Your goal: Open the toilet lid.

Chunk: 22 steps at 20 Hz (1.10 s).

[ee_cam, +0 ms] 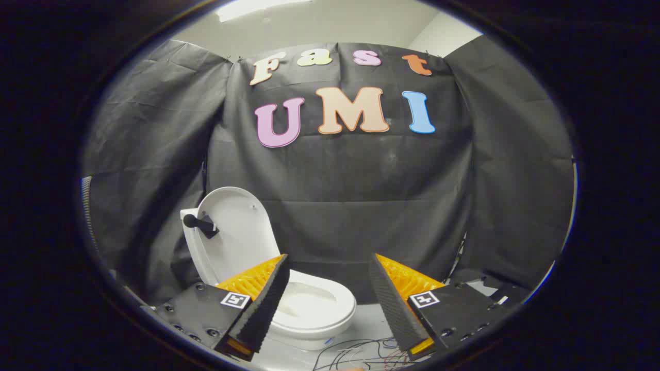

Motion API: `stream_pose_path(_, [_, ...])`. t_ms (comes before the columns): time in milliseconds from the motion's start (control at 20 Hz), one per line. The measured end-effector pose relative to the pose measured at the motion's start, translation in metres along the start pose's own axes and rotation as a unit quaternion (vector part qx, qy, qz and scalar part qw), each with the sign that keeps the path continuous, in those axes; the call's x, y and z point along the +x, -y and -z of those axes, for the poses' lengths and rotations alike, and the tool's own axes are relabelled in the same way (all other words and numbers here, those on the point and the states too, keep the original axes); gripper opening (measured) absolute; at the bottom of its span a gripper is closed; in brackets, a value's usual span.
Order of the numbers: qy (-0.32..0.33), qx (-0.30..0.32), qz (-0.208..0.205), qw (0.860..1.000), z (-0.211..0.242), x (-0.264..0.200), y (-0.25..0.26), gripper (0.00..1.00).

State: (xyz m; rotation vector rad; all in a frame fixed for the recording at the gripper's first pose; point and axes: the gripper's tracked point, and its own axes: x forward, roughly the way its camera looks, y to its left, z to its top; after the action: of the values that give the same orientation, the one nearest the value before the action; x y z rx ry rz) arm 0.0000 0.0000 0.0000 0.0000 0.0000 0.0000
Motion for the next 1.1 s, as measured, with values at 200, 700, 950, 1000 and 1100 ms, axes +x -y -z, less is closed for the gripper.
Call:
stream_pose_path(200, [0.000,0.000,0.000,1.000,0.001,0.000,0.000,0.96])
stream_pose_path(700, [0.000,0.000,0.000,1.000,0.000,0.000,0.000,0.96])
stream_pose_path(950, [0.007,0.001,-0.002,1.000,-0.003,0.013,-0.001,0.97])
stream_pose_path(1000, [-0.002,0.002,-0.003,1.000,0.003,0.020,-0.003,0.96])
stream_pose_path(1100, [-0.011,0.001,-0.004,1.000,0.005,0.037,-0.005,0.96])
